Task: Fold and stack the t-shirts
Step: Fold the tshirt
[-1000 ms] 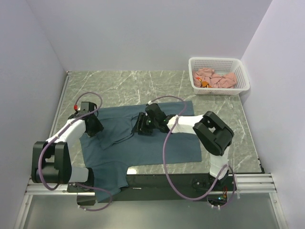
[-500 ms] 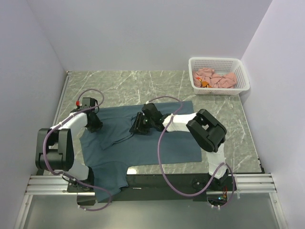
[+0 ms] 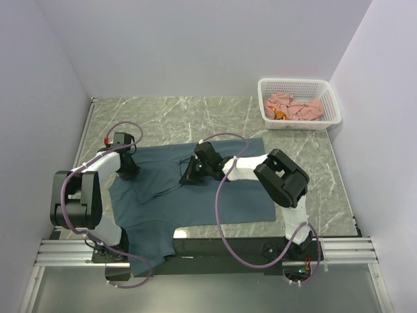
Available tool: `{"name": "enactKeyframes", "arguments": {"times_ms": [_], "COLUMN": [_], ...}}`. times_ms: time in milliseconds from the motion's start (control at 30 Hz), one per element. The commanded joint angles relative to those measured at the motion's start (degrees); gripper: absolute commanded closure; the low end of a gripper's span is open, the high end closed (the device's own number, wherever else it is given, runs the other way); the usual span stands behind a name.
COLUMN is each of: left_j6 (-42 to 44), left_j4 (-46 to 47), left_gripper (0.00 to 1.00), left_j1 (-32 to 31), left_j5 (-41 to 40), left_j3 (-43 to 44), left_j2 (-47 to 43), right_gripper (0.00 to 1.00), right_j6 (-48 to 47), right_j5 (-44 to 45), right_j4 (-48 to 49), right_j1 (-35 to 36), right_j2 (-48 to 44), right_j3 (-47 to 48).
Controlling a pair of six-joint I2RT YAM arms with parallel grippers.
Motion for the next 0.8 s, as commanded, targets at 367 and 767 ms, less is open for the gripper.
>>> {"name": "enactKeyframes", "arguments": {"times_ms": [367,767], "left_j6": [1.1,1.3], "left_j4": [-1.0,-1.3], "left_gripper": [0.68,0.64], "left_j1": [0.2,0.2], "left_j5": [-4.1,-4.8], "left_j3": [1.0,1.2], "left_j2": [1.4,1.2], "right_gripper": [0.98,0.89], "right_j6": [-4.9,-10.6], "right_j5": [0.0,1.6], "right_j4": [-1.2,-6.4], "right_j1": [-0.5,-0.6], "right_j2": [-4.0,-5.5], "right_j3": [-2.1,-0.9]}}
